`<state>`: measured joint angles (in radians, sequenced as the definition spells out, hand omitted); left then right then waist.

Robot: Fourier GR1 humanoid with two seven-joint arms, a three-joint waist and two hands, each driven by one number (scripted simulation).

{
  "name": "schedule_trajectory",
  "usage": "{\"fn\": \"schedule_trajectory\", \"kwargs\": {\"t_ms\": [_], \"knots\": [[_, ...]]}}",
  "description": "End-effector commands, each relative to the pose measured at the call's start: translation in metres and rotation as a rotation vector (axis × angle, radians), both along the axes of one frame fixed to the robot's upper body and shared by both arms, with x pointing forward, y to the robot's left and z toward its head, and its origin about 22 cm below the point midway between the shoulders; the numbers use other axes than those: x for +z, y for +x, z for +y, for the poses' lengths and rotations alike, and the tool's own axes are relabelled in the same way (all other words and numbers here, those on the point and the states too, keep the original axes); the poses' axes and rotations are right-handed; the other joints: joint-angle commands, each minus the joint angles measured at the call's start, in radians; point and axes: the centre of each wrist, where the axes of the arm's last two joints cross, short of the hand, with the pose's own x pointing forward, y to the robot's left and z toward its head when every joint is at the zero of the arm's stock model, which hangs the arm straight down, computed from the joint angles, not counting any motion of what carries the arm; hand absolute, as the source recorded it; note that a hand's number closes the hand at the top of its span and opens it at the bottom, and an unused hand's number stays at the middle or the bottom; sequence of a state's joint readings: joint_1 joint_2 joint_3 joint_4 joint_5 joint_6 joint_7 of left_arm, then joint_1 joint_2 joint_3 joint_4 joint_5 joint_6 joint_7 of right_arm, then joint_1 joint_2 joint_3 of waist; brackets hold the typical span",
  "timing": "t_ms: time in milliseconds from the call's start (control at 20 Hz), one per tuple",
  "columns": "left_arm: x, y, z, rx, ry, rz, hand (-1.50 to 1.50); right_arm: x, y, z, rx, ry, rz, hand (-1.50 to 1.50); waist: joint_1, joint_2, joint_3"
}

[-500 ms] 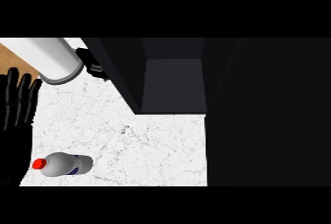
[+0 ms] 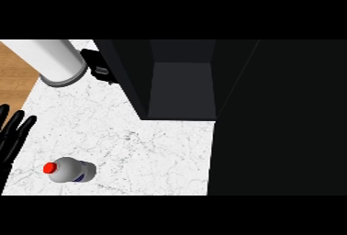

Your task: Pick up the bottled water, place it into the cabinet and close the cabinet

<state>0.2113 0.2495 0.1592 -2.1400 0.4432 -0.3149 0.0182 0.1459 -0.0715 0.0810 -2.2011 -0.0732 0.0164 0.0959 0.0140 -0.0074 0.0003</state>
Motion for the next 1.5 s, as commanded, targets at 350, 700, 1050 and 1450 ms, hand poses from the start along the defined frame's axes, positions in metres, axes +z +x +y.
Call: {"fn": "schedule_trajectory", "kwargs": {"t_ms": [350,700,1050,1450], "knots": [[0.004,-0.068,0.072,-0.085,-0.057,0.143,-1.5,0.025,-0.078,-0.001,0.05,0.052,0.119,-1.5,-0.012,0.002,0.0],[-0.002,-0.102,0.083,-0.027,-0.004,0.163,-1.5,0.037,-0.102,0.01,0.036,0.075,0.124,-1.5,-0.013,0.001,-0.001],[-0.032,-0.087,0.076,0.067,-0.017,0.16,-1.5,0.032,-0.099,0.006,0.058,0.048,0.111,-1.5,-0.015,0.005,-0.001],[-0.075,-0.051,0.096,0.132,0.026,0.234,-1.5,0.023,-0.121,0.008,0.05,0.046,0.127,-1.5,-0.033,0.004,-0.001]]}}
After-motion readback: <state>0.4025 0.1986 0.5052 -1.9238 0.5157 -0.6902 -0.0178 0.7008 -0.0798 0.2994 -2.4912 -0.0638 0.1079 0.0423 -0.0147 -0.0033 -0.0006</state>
